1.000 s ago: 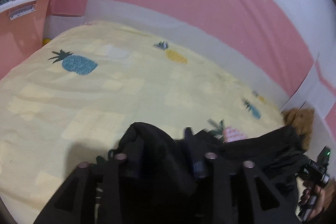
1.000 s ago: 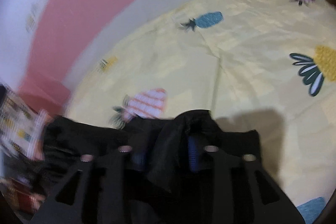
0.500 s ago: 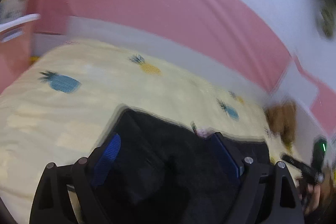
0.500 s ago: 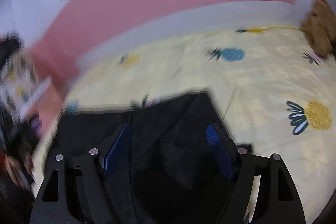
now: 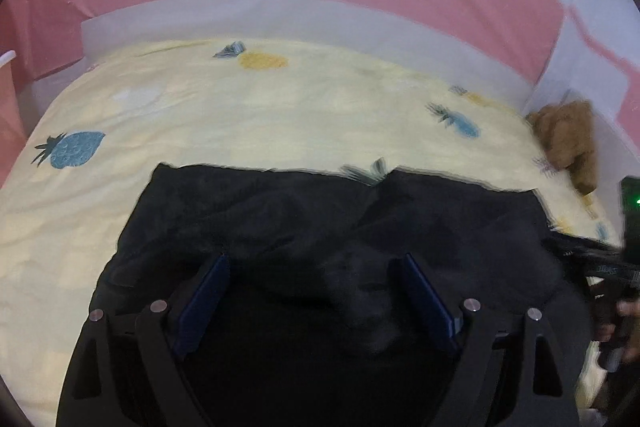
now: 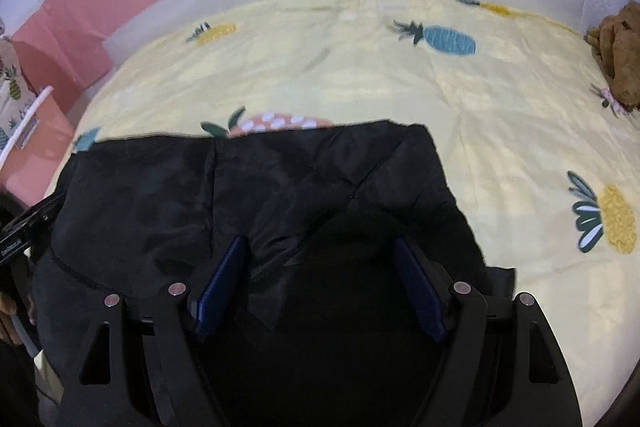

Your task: Fold large clothes

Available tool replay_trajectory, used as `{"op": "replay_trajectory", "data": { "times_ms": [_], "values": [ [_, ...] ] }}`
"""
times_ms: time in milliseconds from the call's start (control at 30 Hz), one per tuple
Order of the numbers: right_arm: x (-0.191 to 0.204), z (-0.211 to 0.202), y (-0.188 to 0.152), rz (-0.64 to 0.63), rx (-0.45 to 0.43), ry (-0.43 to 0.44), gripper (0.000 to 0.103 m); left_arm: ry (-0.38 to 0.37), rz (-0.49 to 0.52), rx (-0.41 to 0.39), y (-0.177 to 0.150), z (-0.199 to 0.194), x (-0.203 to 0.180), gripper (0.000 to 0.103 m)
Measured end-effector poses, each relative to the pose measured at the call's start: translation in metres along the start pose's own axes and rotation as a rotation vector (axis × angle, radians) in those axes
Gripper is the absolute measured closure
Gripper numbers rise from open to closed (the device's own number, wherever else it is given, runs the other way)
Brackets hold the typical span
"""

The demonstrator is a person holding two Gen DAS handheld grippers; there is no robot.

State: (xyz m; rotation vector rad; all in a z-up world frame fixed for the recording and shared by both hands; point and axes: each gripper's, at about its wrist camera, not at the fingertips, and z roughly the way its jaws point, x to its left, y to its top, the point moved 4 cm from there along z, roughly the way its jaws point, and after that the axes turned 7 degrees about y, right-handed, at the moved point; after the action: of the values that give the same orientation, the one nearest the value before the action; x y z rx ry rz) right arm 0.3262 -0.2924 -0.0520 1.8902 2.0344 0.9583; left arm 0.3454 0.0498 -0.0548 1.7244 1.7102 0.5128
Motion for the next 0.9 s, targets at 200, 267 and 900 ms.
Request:
{"op": "replay_trajectory", "data": {
  "times_ms": [200, 267, 900],
  "values": [
    [0.025, 0.003, 0.004, -0.069, 0.024, -0.001, 0.027, -0.090, 0.106, -0.004, 0.010, -0.004, -0.057, 0.016],
    [0.016, 0.021, 0.005, -0.053, 0.074, -0.036, 0.027, -0.053, 0.123, 0.062, 0.011, 0.025, -0.065, 0.016],
    [-0.012, 0.040, 0.012, 0.020, 0.022, -0.035, 0.026, -0.008, 0.101, 0.104, 0.019, 0.063, -0.055, 0.028]
  ]
}}
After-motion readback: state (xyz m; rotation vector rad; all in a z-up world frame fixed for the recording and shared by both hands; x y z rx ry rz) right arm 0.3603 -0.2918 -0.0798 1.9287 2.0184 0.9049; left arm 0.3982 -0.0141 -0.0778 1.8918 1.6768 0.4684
